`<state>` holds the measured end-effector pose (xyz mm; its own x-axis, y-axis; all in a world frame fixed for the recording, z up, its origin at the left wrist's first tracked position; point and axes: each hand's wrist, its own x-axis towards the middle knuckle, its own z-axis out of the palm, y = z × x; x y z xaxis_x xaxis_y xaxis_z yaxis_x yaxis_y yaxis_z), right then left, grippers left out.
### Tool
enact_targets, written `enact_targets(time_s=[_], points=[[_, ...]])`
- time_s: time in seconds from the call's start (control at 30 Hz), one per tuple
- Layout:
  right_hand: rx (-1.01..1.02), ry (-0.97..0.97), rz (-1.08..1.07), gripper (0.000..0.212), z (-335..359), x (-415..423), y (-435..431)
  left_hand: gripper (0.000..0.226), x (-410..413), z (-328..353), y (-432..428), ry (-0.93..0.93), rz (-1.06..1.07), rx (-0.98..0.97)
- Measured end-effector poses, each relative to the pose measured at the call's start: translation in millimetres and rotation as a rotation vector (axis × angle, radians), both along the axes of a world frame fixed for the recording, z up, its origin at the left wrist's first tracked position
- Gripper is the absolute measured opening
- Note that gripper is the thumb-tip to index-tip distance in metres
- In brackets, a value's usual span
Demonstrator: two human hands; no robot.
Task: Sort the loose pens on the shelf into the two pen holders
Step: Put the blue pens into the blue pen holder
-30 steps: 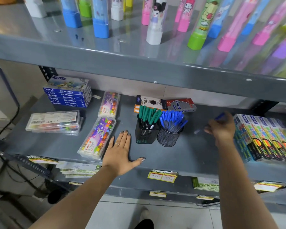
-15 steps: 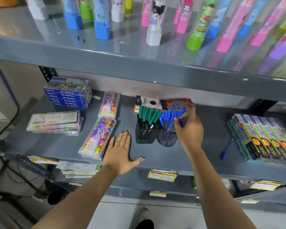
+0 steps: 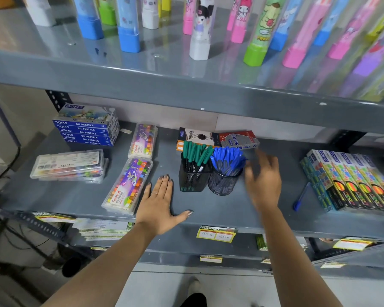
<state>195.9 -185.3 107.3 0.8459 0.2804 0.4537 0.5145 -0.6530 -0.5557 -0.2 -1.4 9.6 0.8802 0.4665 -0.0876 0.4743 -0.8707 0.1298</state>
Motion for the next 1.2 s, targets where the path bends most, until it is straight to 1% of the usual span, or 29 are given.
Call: enact_targets(time_s=[0.07, 0.13, 0.2, 0.27, 0.3, 0.33, 0.4, 0.47, 0.57, 0.63, 0.8, 0.87, 0.97, 1.07, 1.2], points=[[-0.077, 0.068, -0.114, 0.038, -3.5, 23.2, -23.1, 0.115, -0.3, 0.1, 0.1, -0.001, 0.0, -0.002], [-0.231, 0.219, -0.276, 0.038, -11.7, 43.4, -52.5, 0.115, -0.7, 0.3, -0.4, 0.009, -0.001, -0.002], [-0.353, 0.356, -0.404, 0.047, -21.8, 50.4, -78.5, 0.117, -0.5, 0.5, -0.3, 0.007, 0.002, -0.006], [-0.389, 0.443, -0.453, 0.057, -33.5, 50.1, -96.7, 0.12, 0.0, 0.3, -0.1, -0.005, 0.006, -0.016], [-0.391, 0.474, -0.453, 0.056, -40.1, 49.6, -102.7, 0.119, 0.0, -0.2, -0.1, -0.007, 0.004, -0.014], [-0.392, 0.485, -0.441, 0.051, -46.5, 49.5, -106.2, 0.118, 0.0, -0.3, 0.1, -0.005, 0.003, -0.01], [-0.371, 0.464, -0.422, 0.033, -53.5, 47.8, -109.3, 0.116, -0.3, -0.1, 0.0, 0.0, 0.0, -0.004], [-0.331, 0.438, -0.436, 0.023, -55.2, 46.1, -109.5, 0.116, -0.3, 0.0, 0.1, -0.002, -0.001, -0.01], [-0.242, 0.384, -0.495, 0.021, -47.2, 43.6, -109.5, 0.121, 0.1, 1.1, -0.5, 0.0, 0.002, -0.008], [-0.041, 0.341, -0.51, 0.024, -32.8, 42.0, -108.3, 0.122, -0.1, 2.0, -1.0, 0.006, 0.003, -0.004], [0.49, 0.235, -0.391, 0.026, 29.0, 33.9, -95.5, 0.12, -0.1, 1.6, -0.8, -0.007, 0.003, -0.014], [0.645, 0.19, -0.291, 0.03, 56.5, 24.8, -84.5, 0.117, -0.3, 1.8, -0.7, -0.003, 0.001, -0.015], [0.661, 0.145, -0.103, 0.028, 87.9, 13.2, -70.4, 0.116, -0.4, 3.0, -1.0, 0.005, 0.001, -0.004], [0.668, 0.205, 0.044, 0.029, 100.1, 10.7, -56.4, 0.115, -0.4, 4.0, -1.5, 0.022, 0.003, 0.008], [0.551, 0.182, 0.176, 0.035, 92.5, 8.6, -28.1, 0.114, -0.1, 3.7, -1.5, 0.012, 0.009, 0.003]])
